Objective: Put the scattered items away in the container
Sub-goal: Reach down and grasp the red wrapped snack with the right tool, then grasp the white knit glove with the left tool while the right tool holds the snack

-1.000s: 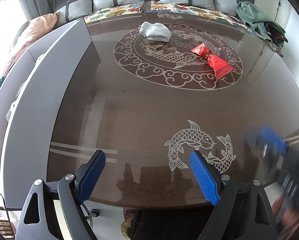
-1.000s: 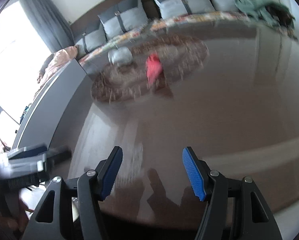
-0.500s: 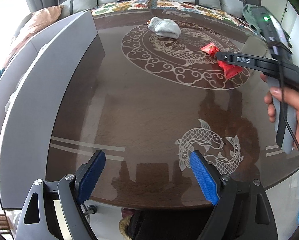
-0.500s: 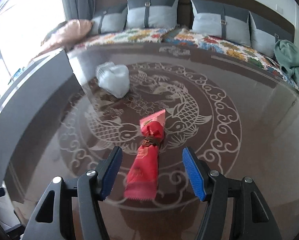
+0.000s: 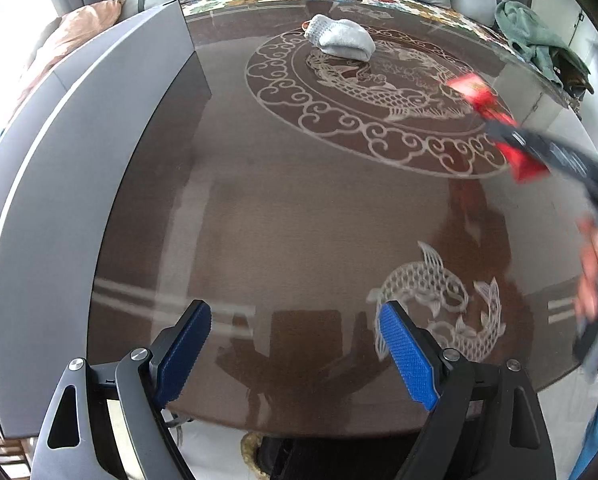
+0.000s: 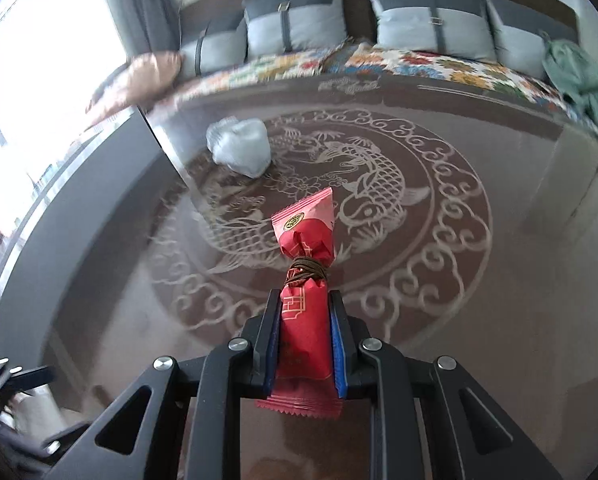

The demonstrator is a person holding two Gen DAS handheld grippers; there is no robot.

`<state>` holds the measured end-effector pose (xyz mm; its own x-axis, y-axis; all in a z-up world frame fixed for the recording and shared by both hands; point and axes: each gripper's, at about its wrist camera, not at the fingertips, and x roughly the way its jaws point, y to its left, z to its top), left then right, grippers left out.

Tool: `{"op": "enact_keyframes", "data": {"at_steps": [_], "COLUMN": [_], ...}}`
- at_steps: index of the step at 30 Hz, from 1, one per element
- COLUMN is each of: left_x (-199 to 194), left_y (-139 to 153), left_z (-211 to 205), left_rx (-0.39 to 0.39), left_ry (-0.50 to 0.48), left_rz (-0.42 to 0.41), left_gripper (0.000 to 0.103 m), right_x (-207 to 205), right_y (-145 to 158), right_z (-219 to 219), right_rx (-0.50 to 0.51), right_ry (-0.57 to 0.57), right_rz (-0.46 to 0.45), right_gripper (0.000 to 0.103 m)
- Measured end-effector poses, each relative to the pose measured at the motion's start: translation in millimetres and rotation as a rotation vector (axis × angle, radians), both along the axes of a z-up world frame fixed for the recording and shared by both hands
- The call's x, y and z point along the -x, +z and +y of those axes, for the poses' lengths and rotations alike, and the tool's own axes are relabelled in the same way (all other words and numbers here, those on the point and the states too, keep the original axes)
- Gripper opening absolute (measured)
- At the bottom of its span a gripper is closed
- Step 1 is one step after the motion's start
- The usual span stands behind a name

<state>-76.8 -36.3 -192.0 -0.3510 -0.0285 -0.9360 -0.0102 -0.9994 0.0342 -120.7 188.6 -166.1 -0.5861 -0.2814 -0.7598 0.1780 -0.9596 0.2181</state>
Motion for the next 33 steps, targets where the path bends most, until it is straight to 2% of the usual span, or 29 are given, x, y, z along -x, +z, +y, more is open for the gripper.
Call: {"op": "enact_keyframes", "data": {"at_steps": [4,8,13,16,22,28,30,31,32,33], "left_x": [50.0,137.4,228.1,261.5,298.8,318.0,320.3,320.5,319.2,316.9], "left_y": [13.8,30.5,22.5,10.7,-6.3,-15.5,-17.8,-19.5,-20.2,-20.1], "left_z": [1.2,6.4,11.1,16.5,29.5,53.6,54.8,53.7,51.5,48.1], "left_rx": [-0.059,-0.175,-0.223,-0.171,-0.132,-0.079,-0.099,-0.123,-0.139,-0.143], "left_ry": [-0.020,-0.055,-0.026,0.000,0.035,0.018,0.009,0.005,0.009,0.018], "left_rz": [0.013,0.028,0.005,-0.019,-0.028,-0.054,-0.060,-0.060,-0.059,-0.059], "left_gripper": [0.086,0.086,0.086,0.086,0.086,0.086,0.086,0.084,0.065,0.057], "right_x": [-42.6,-67.7,-75.9,-76.3,-74.7,-76.3,-77.3,-78.0,-78.1,-78.2], "right_y": [4.0,1.9,2.5,1.4,-6.1,-10.9,-10.4,-10.1,-10.2,-10.5], "right_z": [8.4,13.0,14.7,16.2,23.3,29.7,31.3,32.1,32.9,33.6], "right_rx": [0.072,0.122,0.157,0.172,0.204,0.221,0.222,0.223,0.224,0.224], "right_ry": [-0.039,-0.063,-0.062,-0.060,-0.071,-0.093,-0.099,-0.103,-0.106,-0.110], "right_rz": [0.030,0.024,0.024,0.024,0.009,0.000,0.004,0.007,0.007,0.006], "right_gripper": [0.022,0.022,0.022,0.022,0.022,0.022,0.022,0.022,0.022,0.022]}}
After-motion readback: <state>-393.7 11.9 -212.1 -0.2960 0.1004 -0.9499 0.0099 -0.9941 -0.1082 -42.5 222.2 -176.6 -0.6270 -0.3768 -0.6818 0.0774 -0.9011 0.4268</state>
